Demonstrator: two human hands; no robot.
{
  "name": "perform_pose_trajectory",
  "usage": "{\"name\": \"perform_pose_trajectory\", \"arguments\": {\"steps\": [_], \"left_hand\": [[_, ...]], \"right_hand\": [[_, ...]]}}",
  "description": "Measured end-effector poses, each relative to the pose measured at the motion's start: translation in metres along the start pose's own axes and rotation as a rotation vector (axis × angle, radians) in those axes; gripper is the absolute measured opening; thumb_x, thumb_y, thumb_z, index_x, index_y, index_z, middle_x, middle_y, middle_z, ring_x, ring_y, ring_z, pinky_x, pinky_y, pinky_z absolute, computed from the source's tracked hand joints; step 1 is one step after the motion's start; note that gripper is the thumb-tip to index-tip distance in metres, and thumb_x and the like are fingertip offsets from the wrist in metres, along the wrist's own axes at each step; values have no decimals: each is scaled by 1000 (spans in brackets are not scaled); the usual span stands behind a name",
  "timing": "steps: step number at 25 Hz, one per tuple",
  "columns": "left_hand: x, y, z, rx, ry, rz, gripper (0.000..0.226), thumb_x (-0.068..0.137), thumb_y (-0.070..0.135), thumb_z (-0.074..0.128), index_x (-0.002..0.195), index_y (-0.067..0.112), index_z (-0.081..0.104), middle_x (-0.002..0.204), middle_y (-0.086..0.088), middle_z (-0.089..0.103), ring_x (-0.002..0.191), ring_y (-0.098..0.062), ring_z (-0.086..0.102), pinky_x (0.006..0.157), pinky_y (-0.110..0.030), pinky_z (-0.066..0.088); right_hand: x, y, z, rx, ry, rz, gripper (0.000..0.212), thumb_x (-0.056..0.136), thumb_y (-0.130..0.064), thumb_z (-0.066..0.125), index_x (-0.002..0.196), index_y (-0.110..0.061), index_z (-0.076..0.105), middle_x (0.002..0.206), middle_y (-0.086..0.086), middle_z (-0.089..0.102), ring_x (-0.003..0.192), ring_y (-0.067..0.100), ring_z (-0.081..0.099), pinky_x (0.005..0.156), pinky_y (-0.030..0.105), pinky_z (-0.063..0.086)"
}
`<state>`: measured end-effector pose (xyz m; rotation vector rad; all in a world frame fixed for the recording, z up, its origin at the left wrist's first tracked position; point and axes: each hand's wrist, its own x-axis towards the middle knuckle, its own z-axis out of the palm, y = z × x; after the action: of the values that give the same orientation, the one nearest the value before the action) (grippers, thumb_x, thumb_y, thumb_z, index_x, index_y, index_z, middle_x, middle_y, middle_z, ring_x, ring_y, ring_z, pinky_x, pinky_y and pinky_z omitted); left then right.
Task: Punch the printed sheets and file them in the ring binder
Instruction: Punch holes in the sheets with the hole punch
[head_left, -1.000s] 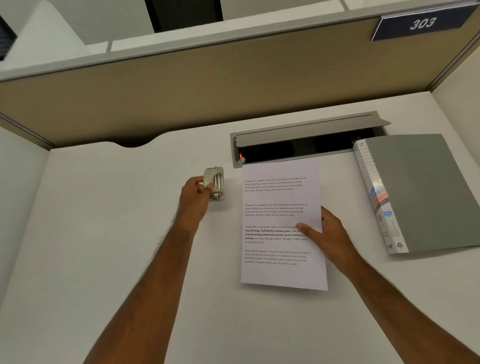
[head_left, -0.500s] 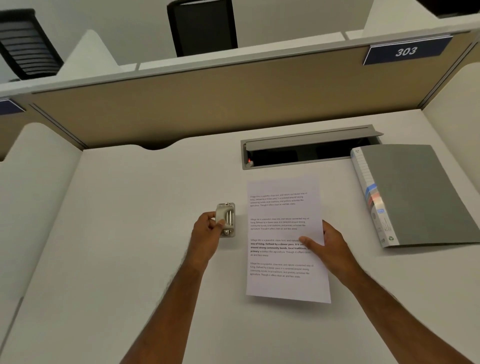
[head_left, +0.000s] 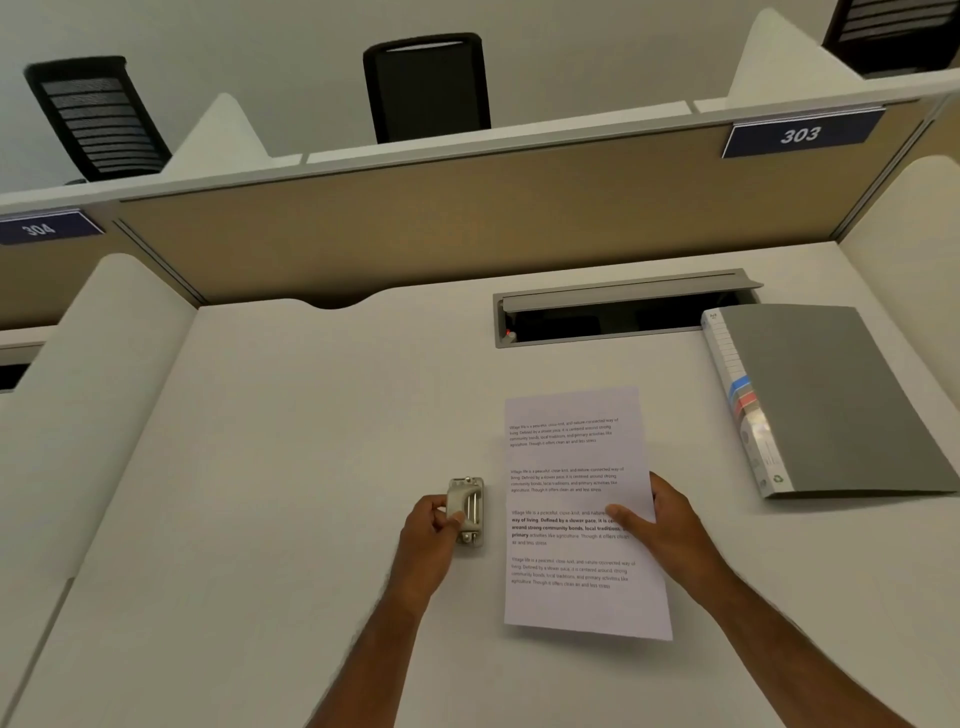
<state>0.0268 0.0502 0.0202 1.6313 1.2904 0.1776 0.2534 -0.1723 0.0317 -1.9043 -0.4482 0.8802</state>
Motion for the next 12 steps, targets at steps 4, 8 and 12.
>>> {"name": "perform_pose_trajectory", "arguments": {"steps": [4, 8, 12], "left_hand": [[-2, -15, 2, 40, -20, -6, 15, 94, 15, 68, 99, 29, 62, 79, 1, 54, 73, -13, 54, 68, -26, 46], [-3, -22, 4, 42, -8, -14, 13, 92, 17, 70, 96, 28, 64, 79, -2, 60, 72, -14, 56, 68, -29, 48], [-3, -22, 4, 60, -12, -10, 12, 92, 20, 72, 96, 29, 65, 78, -3, 63, 72, -13, 59, 67, -27, 50]], "right_hand": [[-4, 5, 1, -12, -12, -11, 50, 87, -28, 75, 132, -24, 53, 119, -6, 67, 98, 7, 68, 68, 16, 55], [-4, 10, 5, -22, -34, -19, 52, 87, -29, 75, 133, -23, 52, 121, -6, 67, 99, 10, 69, 72, 21, 58], [-2, 12, 10, -23, -46, -32, 53, 87, -29, 75, 134, -23, 52, 122, -7, 67, 102, 9, 68, 79, 24, 58]]}}
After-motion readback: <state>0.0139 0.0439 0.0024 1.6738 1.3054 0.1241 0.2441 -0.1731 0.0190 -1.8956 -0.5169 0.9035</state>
